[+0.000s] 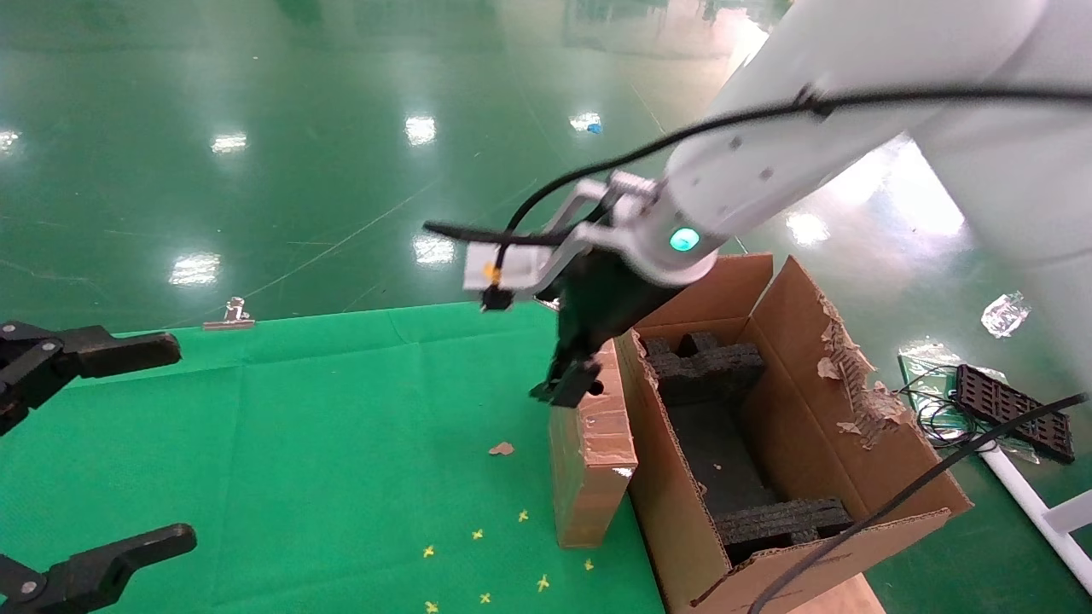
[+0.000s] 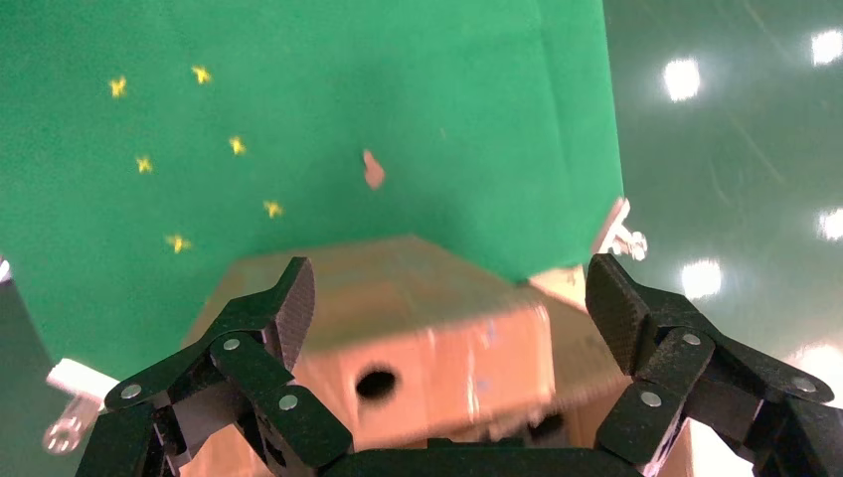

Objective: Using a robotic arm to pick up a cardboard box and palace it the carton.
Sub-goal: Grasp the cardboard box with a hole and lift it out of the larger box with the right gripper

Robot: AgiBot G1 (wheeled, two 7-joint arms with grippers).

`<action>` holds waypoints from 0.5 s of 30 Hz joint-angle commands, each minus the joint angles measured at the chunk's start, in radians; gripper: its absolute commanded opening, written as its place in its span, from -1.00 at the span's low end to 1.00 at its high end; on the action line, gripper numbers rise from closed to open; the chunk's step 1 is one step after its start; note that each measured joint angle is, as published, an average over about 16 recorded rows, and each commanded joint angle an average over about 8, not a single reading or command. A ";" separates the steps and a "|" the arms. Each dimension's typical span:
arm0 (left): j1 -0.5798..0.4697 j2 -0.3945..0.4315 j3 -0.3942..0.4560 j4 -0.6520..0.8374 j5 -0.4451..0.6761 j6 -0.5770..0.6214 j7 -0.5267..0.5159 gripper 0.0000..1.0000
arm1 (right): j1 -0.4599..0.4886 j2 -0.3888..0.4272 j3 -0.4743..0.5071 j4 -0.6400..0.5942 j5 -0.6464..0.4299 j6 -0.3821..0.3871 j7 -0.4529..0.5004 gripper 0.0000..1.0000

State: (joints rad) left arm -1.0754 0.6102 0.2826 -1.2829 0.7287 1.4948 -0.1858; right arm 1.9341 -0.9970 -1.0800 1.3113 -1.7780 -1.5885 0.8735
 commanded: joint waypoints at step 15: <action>0.000 0.000 0.001 0.000 -0.001 0.000 0.001 1.00 | 0.140 0.051 -0.286 -0.049 0.112 0.012 0.109 1.00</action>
State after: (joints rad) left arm -1.0757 0.6097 0.2837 -1.2828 0.7279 1.4943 -0.1852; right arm 2.0743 -0.9485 -1.3550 1.2559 -1.6666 -1.5771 0.9820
